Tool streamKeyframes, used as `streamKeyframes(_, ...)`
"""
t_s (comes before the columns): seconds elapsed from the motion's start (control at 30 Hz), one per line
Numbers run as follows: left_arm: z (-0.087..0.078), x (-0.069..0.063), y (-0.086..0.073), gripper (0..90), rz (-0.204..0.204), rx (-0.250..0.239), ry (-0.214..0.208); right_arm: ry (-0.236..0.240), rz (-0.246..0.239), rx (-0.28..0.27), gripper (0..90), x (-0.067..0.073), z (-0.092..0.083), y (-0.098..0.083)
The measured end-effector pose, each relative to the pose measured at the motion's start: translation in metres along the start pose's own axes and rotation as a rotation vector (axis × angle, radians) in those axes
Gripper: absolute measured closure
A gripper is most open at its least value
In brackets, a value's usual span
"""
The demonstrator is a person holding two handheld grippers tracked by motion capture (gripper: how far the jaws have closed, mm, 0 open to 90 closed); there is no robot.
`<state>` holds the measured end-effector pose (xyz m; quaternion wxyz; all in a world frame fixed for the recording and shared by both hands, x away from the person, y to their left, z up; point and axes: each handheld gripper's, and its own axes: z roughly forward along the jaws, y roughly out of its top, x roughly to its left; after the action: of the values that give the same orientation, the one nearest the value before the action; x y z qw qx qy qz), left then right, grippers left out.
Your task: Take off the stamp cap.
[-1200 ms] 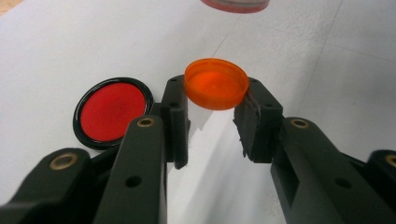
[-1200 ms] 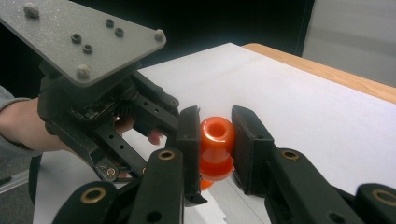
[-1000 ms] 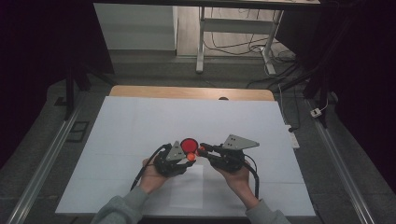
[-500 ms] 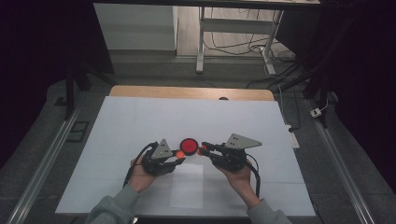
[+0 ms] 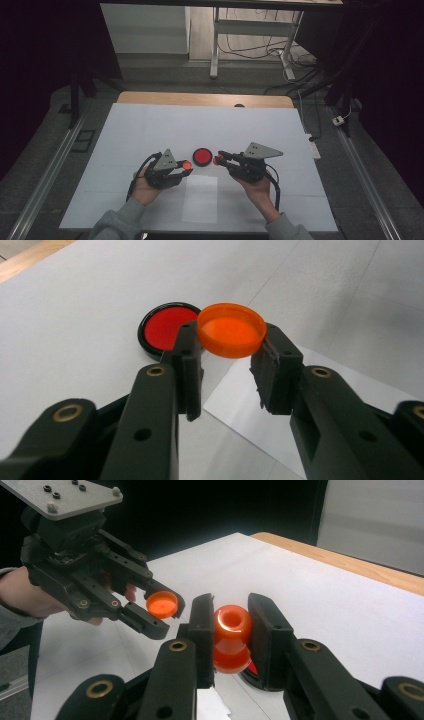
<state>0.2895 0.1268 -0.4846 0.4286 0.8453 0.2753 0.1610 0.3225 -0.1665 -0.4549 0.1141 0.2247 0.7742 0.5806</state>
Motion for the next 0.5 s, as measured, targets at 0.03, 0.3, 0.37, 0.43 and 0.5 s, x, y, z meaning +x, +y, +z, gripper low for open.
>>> streamKeyframes(0.03,-0.002,0.001,-0.001,65.9,-0.009,-0.005,-0.005,-0.002,0.000,-0.001,72.8,0.000,0.000,0.000)
streamKeyframes(0.3,-0.020,0.003,-0.017,65.9,-0.046,-0.009,0.014,-0.013,0.008,0.002,72.8,-0.003,-0.002,-0.001)
streamKeyframes(0.37,-0.023,0.004,-0.021,65.9,-0.056,-0.005,0.019,-0.014,0.006,0.004,72.8,-0.003,-0.002,-0.002)
streamKeyframes(0.43,-0.027,0.005,-0.025,65.9,-0.068,-0.005,0.023,-0.015,0.004,0.003,72.8,-0.003,-0.002,-0.002)
streamKeyframes(0.5,-0.031,0.006,-0.028,65.9,-0.078,-0.008,0.032,-0.017,0.005,0.003,72.8,-0.003,-0.002,-0.002)
